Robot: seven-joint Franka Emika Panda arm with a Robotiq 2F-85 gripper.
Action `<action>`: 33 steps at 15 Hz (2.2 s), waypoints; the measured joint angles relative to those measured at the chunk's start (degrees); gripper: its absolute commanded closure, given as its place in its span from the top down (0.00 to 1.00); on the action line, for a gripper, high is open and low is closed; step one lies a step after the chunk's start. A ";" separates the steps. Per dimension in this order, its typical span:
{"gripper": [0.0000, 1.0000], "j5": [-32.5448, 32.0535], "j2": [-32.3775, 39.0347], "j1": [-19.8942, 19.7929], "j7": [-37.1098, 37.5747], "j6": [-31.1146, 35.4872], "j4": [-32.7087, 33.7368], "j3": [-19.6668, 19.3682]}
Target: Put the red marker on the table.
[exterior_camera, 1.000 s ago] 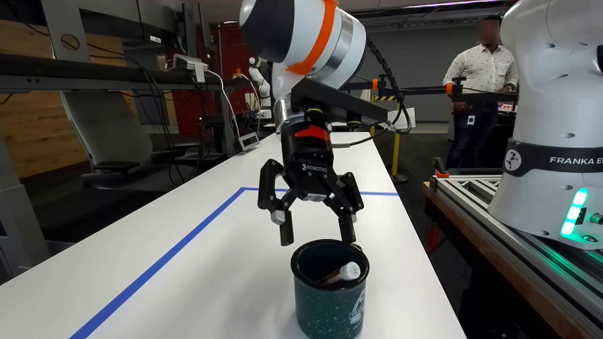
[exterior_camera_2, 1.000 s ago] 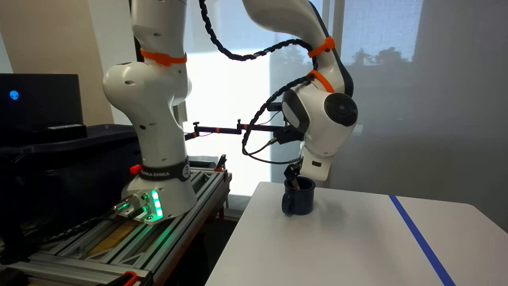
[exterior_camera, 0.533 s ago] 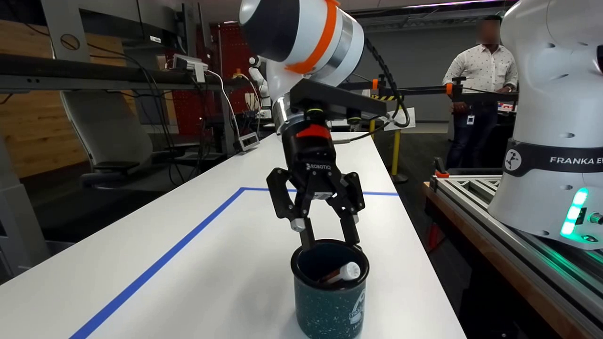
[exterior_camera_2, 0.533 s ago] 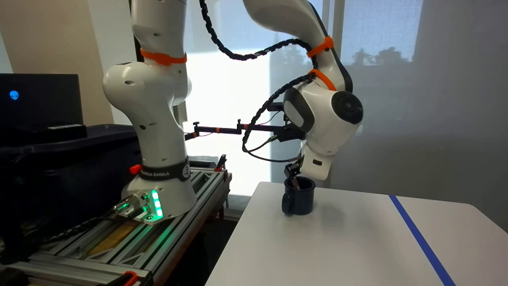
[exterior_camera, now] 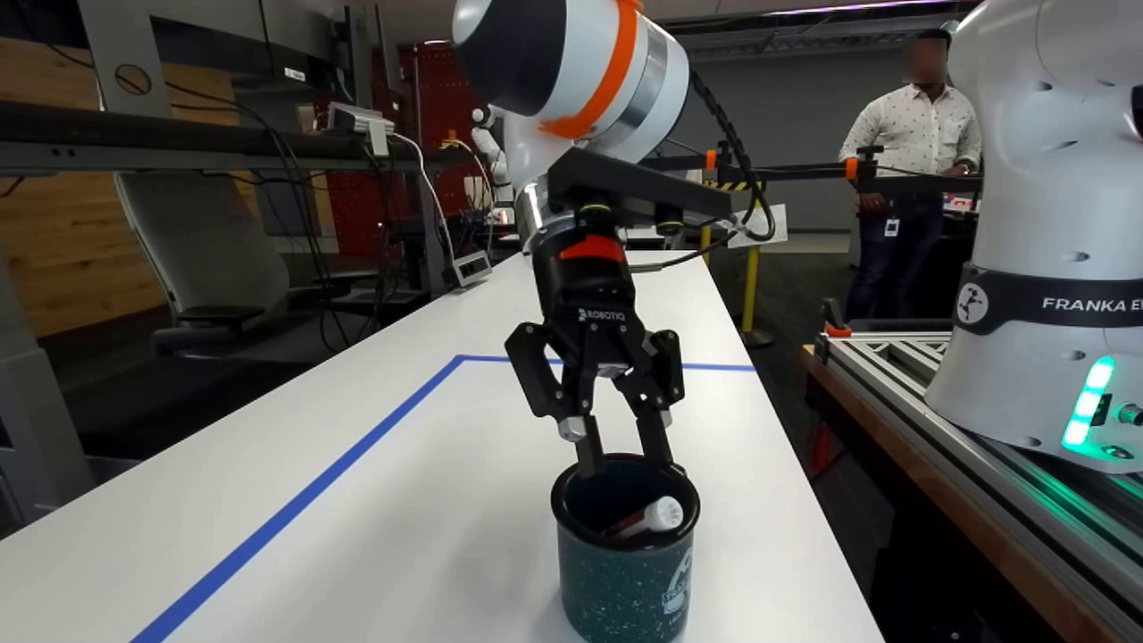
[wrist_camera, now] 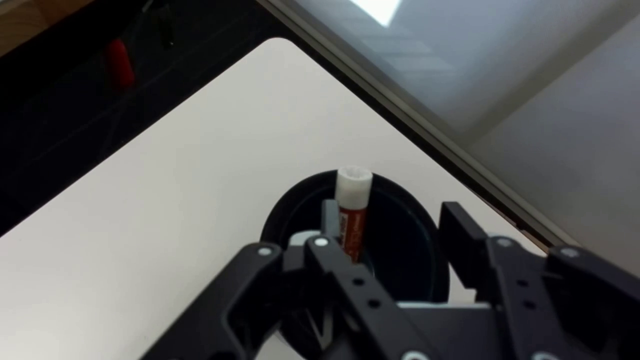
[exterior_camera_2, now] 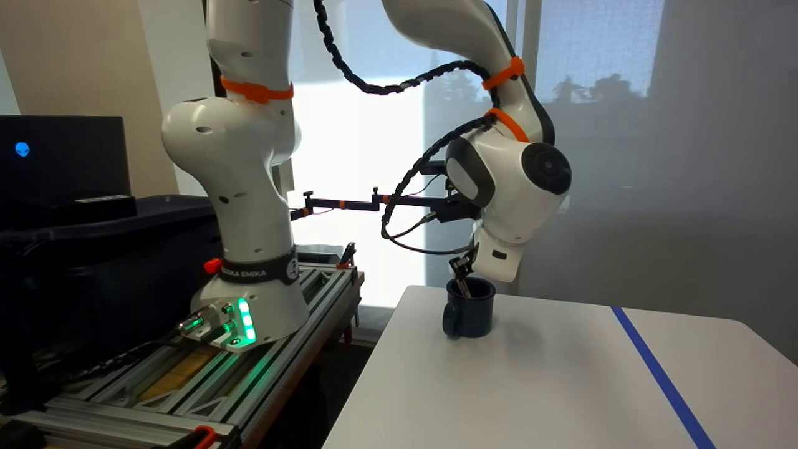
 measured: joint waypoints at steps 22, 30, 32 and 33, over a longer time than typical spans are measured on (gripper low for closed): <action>0.41 0.00 6.09 0.10 0.16 0.02 3.39 0.09; 0.06 0.00 6.92 0.75 0.85 0.02 3.47 0.56; 0.03 0.00 7.13 0.78 0.89 -0.06 3.47 0.56; 0.05 0.00 7.15 0.78 0.94 -0.23 3.49 0.52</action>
